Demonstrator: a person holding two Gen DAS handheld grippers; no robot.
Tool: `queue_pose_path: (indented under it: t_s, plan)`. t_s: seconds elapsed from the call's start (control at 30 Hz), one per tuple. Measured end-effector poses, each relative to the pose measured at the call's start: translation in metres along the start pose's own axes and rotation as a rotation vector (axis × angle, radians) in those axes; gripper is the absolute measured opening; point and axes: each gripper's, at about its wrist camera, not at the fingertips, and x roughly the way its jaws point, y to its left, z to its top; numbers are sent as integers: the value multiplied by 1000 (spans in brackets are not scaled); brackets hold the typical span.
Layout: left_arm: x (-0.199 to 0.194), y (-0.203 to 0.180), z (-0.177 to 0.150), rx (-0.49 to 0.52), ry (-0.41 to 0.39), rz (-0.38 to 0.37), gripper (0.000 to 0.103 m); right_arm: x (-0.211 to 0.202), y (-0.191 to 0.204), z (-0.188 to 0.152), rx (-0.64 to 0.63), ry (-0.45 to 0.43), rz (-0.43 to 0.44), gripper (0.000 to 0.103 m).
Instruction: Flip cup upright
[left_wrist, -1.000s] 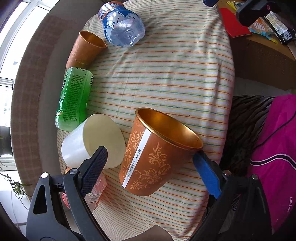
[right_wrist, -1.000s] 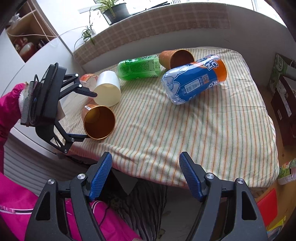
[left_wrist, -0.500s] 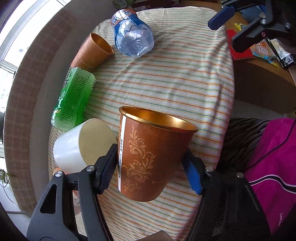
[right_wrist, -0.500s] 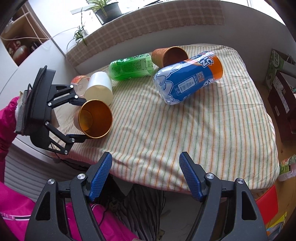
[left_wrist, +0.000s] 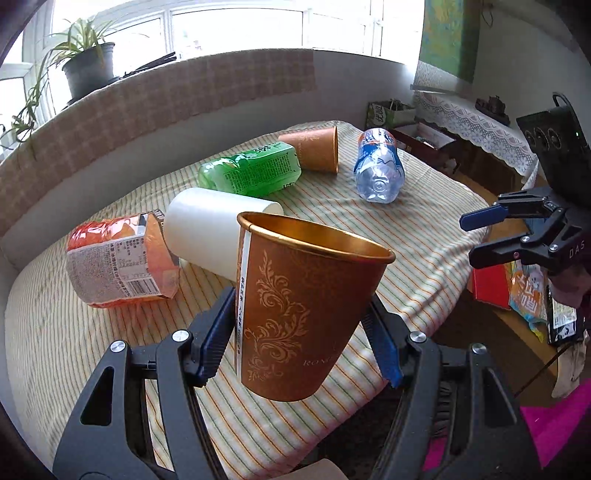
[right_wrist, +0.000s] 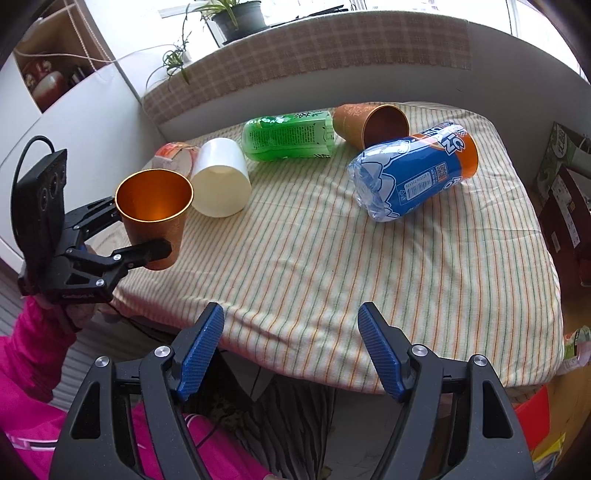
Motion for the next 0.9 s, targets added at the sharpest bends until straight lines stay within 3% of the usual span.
queue_pose_path:
  t_s: [0.07,0.13,0.23,0.5,0.9]
  plan:
    - [-7,12,-8,-116,-61,7,69,3,6,0,7,-3,10,75]
    - [-9,14,-12,-167,-86,25,69,5,9,0,15,-5,16,75]
    - [-4,7,-11,-173,-115,38,69,6,13,2,27,-12,27,75]
    - [33,-25,18,-186,-171,-49,69,-4,8,-2,58,-45,0,75]
    - [88,-44,52,-223,-162,-41,69,-27,-19,-17,116,-74,-59,75]
